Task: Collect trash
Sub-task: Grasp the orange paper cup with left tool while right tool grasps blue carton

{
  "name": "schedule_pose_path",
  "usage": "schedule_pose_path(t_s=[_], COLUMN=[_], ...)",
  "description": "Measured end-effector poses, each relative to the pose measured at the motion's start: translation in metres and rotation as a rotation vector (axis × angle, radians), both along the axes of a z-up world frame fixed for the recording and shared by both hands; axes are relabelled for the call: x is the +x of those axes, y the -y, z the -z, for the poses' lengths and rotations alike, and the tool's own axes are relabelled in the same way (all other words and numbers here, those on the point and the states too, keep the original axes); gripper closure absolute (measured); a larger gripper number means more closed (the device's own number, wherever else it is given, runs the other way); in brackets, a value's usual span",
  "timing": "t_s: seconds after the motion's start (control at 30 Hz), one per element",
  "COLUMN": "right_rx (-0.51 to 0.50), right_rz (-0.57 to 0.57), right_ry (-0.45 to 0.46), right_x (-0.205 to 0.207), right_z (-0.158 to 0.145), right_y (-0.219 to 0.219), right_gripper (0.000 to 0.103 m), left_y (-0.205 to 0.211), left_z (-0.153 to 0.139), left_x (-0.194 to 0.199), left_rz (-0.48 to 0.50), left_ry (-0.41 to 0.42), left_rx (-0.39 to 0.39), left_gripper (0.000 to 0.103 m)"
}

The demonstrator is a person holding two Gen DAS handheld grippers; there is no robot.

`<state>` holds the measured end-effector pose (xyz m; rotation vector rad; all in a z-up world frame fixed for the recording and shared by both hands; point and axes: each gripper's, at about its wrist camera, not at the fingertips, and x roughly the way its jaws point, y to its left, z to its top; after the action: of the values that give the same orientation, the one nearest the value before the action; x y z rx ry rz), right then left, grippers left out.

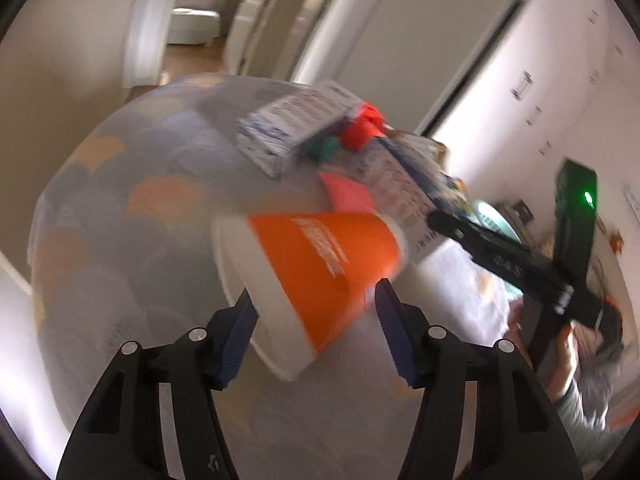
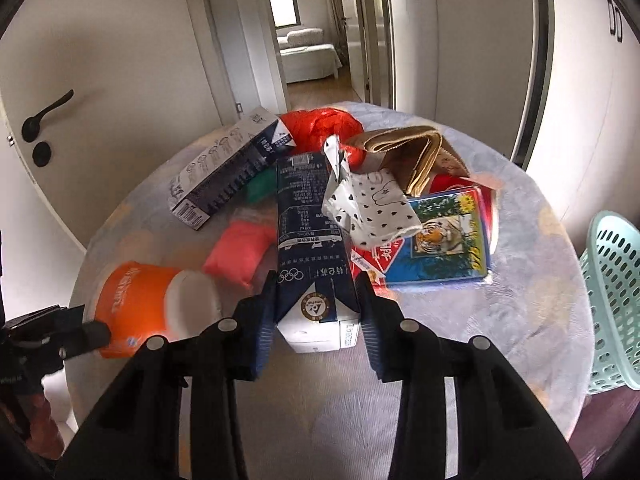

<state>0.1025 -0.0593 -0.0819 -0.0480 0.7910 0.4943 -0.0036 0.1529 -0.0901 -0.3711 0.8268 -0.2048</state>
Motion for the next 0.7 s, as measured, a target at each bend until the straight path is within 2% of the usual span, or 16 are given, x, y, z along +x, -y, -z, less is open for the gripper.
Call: schedule_pose_path(t_s=[0.17, 0.3, 0.37, 0.43, 0.53, 0.6, 0.67, 0.7], right_rx=[-0.009, -0.014, -0.018, -0.021, -0.021, -0.007, -0.004, -0.006], right_rz=[0.002, -0.004, -0.008, -0.010, -0.012, -0.013, -0.015, -0.018], right_ry=[-0.009, -0.015, -0.017, -0.017, -0.008, -0.013, -0.020, -0.018], right_x=[-0.006, -0.011, -0.013, -0.014, -0.016, -0.016, -0.016, -0.017], right_z=[0.000, 0.004, 0.005, 0.005, 0.006, 0.007, 0.008, 0.008], right_y=[0.008, 0.017, 0.019, 0.021, 0.022, 0.023, 0.024, 0.024], right_gripper=[0.068, 0.068, 0.068, 0.068, 0.068, 0.068, 0.068, 0.068], left_y=[0.032, 0.048, 0.046, 0.036, 0.013, 0.005, 0.001, -0.002], left_z=[-0.001, 0.003, 0.003, -0.004, -0.012, -0.004, 0.009, 0.018], left_x=[-0.014, -0.032, -0.042, -0.048, -0.035, -0.020, -0.006, 0.002], left_rz=[0.140, 0.244, 0.253, 0.233, 0.085, 0.036, 0.028, 0.032], left_ry=[-0.008, -0.044, -0.037, -0.009, 0.043, 0.059, 0.020, -0.010], left_rx=[-0.023, 0.027, 0.060, 0.063, 0.073, 0.100, 0.084, 0.039], left_gripper=[0.047, 0.046, 0.046, 0.043, 0.031, 0.030, 0.029, 0.029])
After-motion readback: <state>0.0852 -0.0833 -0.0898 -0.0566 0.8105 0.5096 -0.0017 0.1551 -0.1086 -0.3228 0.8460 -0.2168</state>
